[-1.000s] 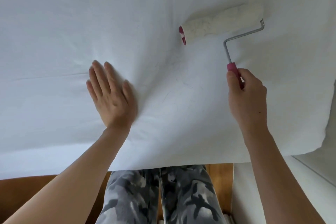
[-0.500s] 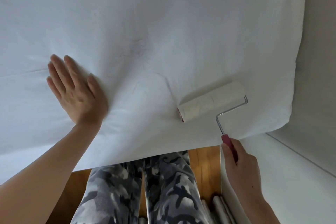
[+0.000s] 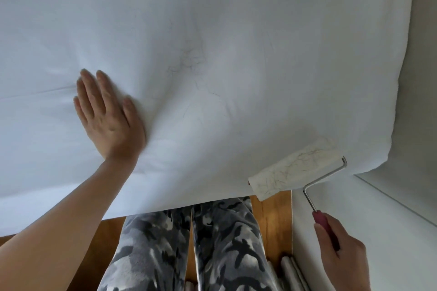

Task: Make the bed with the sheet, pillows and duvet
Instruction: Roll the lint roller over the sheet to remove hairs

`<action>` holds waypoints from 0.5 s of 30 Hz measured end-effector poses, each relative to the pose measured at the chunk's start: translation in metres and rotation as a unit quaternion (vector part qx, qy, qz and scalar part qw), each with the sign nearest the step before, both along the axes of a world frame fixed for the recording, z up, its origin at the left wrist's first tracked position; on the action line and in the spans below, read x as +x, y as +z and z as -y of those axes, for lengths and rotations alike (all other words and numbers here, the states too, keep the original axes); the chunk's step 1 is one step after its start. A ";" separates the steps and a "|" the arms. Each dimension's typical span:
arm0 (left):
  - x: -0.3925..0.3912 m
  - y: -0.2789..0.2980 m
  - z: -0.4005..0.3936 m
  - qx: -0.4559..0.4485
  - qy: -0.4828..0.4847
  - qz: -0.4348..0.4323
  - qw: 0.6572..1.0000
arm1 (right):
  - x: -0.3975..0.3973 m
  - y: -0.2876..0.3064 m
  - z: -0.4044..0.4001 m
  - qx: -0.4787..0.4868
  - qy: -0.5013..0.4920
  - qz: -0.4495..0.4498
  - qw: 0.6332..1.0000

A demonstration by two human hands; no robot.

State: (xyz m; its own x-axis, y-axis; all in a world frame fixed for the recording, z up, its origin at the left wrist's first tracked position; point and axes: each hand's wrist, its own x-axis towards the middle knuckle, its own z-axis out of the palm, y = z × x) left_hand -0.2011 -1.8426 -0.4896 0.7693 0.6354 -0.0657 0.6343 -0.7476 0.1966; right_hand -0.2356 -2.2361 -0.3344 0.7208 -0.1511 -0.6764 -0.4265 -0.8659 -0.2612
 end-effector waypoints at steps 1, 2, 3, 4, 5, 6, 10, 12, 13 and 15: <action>-0.001 -0.001 -0.002 0.001 -0.007 0.001 1.000 | 0.003 0.000 -0.004 0.003 0.010 0.000 1.000; -0.002 -0.001 -0.003 0.000 -0.015 0.003 1.000 | 0.005 -0.001 -0.007 0.005 0.025 -0.003 1.000; -0.003 -0.001 -0.005 -0.002 -0.021 0.003 1.000 | 0.009 -0.003 -0.012 0.008 0.044 -0.010 0.999; -0.005 -0.001 -0.007 -0.006 -0.029 0.003 1.000 | 0.013 -0.006 -0.017 0.007 0.066 -0.013 0.998; -0.006 0.000 -0.009 -0.009 -0.038 0.002 0.999 | 0.018 -0.008 -0.022 0.002 0.086 -0.016 0.996; -0.008 0.000 -0.011 -0.011 -0.050 0.001 0.999 | 0.024 -0.011 -0.029 0.002 0.098 -0.015 0.995; -0.017 0.000 -0.025 -0.016 -0.105 -0.007 0.994 | 0.046 -0.027 -0.056 0.019 0.150 0.001 0.989; -0.020 -0.001 -0.028 -0.017 -0.114 -0.008 0.993 | 0.057 -0.036 -0.074 0.031 0.174 0.015 0.984; -0.021 -0.002 -0.029 -0.017 -0.112 -0.005 0.994 | 0.063 -0.039 -0.085 0.040 0.188 0.029 0.981; -0.022 -0.002 -0.028 -0.016 -0.093 0.003 0.996 | 0.077 -0.045 -0.111 0.056 0.212 0.054 0.974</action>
State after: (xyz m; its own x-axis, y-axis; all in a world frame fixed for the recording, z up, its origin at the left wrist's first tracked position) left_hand -0.2231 -1.8142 -0.4917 0.8738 0.4799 -0.0780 0.4844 -0.8453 0.2256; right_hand -0.1590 -2.1252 -0.3793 0.7698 0.2456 -0.5892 -0.0016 -0.9222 -0.3866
